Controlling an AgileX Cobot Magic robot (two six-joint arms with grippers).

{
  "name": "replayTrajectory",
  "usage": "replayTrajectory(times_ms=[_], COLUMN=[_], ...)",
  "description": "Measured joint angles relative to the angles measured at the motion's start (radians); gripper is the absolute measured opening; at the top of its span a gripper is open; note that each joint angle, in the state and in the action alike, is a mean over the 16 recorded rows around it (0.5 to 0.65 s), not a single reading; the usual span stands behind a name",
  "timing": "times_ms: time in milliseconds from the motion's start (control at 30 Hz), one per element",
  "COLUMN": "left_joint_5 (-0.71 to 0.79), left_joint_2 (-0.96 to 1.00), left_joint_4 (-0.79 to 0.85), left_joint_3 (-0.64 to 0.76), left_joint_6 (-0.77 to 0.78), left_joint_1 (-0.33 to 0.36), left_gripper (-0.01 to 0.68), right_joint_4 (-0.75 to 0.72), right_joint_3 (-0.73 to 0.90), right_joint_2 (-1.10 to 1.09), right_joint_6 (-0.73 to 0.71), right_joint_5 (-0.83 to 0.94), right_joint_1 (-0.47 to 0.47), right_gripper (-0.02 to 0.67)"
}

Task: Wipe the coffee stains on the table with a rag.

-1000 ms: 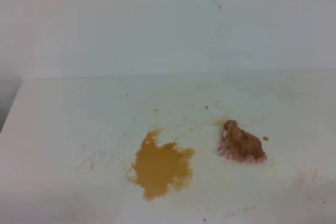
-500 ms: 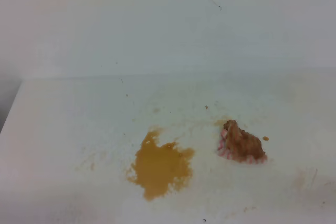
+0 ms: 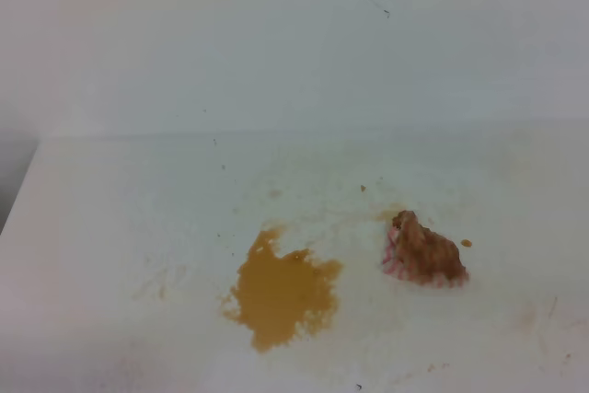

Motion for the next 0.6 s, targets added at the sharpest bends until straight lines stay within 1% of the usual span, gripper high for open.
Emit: replayTrajectory(times_ms=[200,400,500,600], left_joint_5=[0.001,0.001,0.001,0.001], left_joint_2=[0.000,0.000,0.000,0.000], left_joint_4=[0.000,0.000,0.000,0.000], left_joint_3=[0.000,0.000,0.000,0.000], left_joint_6=[0.000,0.000,0.000,0.000], left_joint_1=[0.000,0.000,0.000,0.000], left_gripper=[-0.003,-0.003,-0.003,-0.003], right_joint_4=[-0.017,-0.016,0.007,0.065], right_joint_3=[-0.195,-0.414,-0.506,-0.579], right_joint_2=[0.125,0.360,0.492,0.616], right_joint_6=[-0.034,-0.086,-0.118,-0.149], right_joint_5=[0.166,0.413,0.526,0.613], right_joint_1=[0.000,0.003,0.007,0.011], right_gripper=[-0.002,-0.002,-0.002,-0.002])
